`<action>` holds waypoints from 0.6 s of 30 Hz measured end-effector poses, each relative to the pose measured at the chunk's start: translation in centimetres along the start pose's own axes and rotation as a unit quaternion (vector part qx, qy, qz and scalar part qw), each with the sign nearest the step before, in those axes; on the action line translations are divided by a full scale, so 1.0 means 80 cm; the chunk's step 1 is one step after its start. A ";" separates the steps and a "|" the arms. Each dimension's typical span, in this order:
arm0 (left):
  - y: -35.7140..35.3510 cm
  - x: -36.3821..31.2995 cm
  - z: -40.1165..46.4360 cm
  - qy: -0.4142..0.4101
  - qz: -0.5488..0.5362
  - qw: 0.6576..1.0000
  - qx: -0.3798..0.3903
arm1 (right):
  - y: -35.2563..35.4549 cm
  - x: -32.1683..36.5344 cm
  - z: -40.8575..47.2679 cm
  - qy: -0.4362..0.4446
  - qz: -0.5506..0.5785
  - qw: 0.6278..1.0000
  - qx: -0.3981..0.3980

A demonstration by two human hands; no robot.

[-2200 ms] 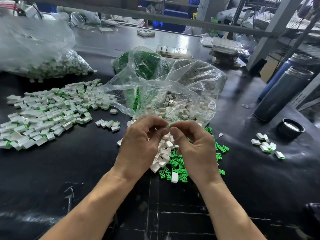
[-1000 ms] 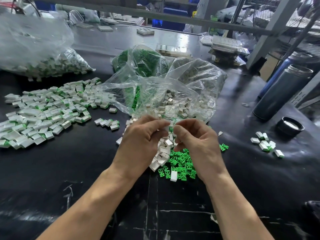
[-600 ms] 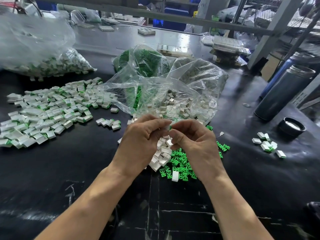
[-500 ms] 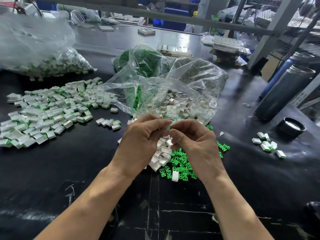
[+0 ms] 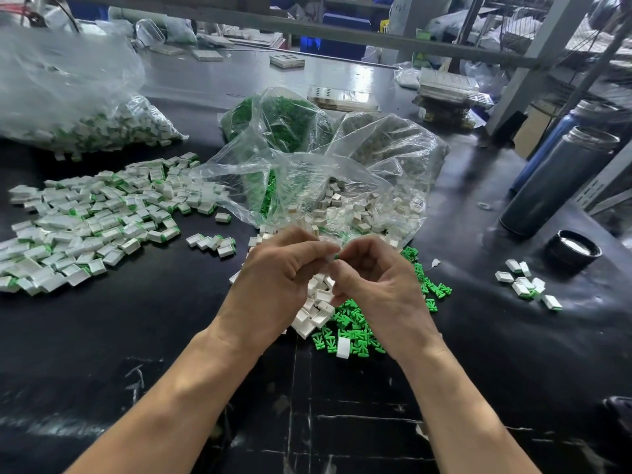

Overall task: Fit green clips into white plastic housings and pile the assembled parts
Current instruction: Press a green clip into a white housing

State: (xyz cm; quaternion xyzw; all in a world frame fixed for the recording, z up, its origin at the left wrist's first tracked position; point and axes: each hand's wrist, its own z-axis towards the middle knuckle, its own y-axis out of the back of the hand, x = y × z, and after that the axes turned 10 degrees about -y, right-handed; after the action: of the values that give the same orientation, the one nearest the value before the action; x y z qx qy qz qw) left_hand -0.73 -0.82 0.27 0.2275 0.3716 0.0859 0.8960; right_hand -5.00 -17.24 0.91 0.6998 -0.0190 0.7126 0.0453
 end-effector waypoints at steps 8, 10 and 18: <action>0.002 -0.006 0.000 0.007 0.026 1.000 -0.007 | -0.003 0.001 0.000 -0.026 0.068 0.997 0.007; 0.003 -0.008 0.000 0.019 0.036 0.999 -0.009 | -0.003 0.000 -0.001 -0.019 0.065 0.998 -0.015; 0.002 -0.014 0.000 0.010 0.101 0.995 0.010 | -0.007 -0.007 0.002 -0.025 -0.008 0.997 -0.072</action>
State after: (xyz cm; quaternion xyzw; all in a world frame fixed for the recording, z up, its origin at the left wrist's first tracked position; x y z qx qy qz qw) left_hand -1.53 -1.02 1.10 0.2722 0.3563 0.1745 0.8767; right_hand -4.79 -16.74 0.37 0.7126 -0.0657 0.6912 0.1005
